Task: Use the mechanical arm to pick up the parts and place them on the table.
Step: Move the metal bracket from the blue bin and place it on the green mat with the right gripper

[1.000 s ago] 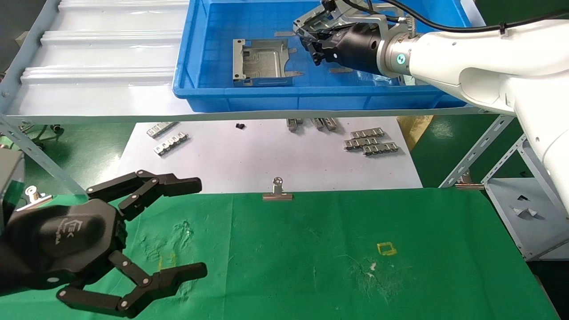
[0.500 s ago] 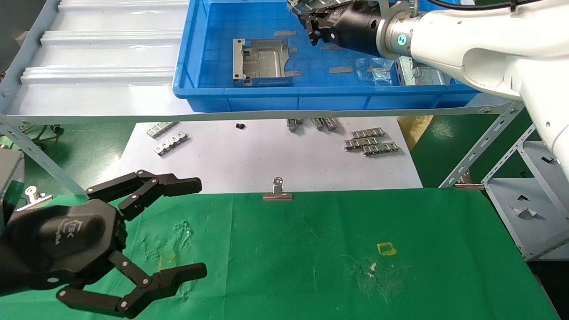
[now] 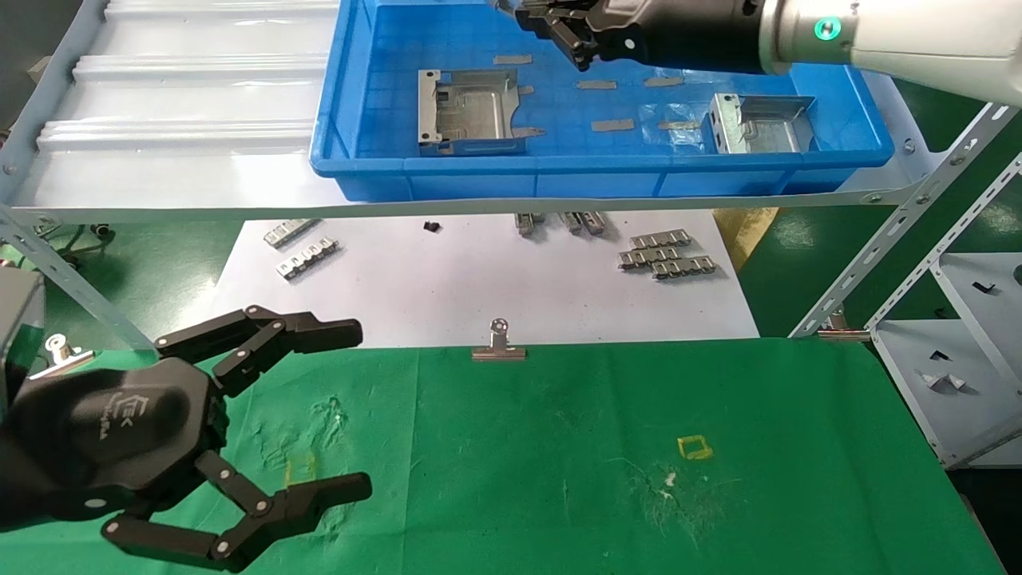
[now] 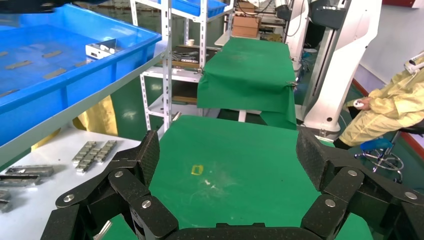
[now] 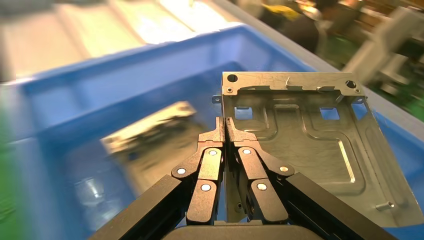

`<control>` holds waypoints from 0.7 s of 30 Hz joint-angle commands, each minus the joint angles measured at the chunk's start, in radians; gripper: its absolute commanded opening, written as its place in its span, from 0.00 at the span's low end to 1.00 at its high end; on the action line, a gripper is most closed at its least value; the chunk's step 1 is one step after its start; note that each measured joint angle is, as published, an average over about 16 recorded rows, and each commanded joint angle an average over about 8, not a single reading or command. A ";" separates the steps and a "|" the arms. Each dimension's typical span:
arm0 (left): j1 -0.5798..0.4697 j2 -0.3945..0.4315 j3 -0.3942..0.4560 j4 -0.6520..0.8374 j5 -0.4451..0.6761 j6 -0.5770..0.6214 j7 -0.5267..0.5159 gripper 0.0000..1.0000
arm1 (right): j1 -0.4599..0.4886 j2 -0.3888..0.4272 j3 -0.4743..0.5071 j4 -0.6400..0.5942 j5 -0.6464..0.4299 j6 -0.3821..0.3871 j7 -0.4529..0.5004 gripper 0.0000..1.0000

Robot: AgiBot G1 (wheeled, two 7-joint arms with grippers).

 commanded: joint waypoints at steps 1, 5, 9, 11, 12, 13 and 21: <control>0.000 0.000 0.000 0.000 0.000 0.000 0.000 1.00 | 0.008 0.033 0.008 0.007 0.018 -0.101 -0.024 0.00; 0.000 0.000 0.000 0.000 0.000 0.000 0.000 1.00 | 0.008 0.097 0.017 0.028 0.052 -0.324 -0.062 0.00; 0.000 0.000 0.000 0.000 0.000 0.000 0.000 1.00 | -0.005 0.154 0.011 0.059 0.068 -0.450 -0.076 0.00; 0.000 0.000 0.000 0.000 0.000 0.000 0.000 1.00 | -0.022 0.190 0.000 0.106 0.077 -0.477 -0.072 0.00; 0.000 0.000 0.000 0.000 0.000 0.000 0.000 1.00 | -0.033 0.210 -0.008 0.140 0.084 -0.485 -0.069 0.00; 0.000 0.000 0.000 0.000 0.000 0.000 0.000 1.00 | -0.048 0.233 -0.017 0.181 0.096 -0.490 -0.063 0.00; 0.000 0.000 0.000 0.000 0.000 0.000 0.000 1.00 | -0.153 0.470 -0.124 0.553 0.202 -0.487 0.004 0.00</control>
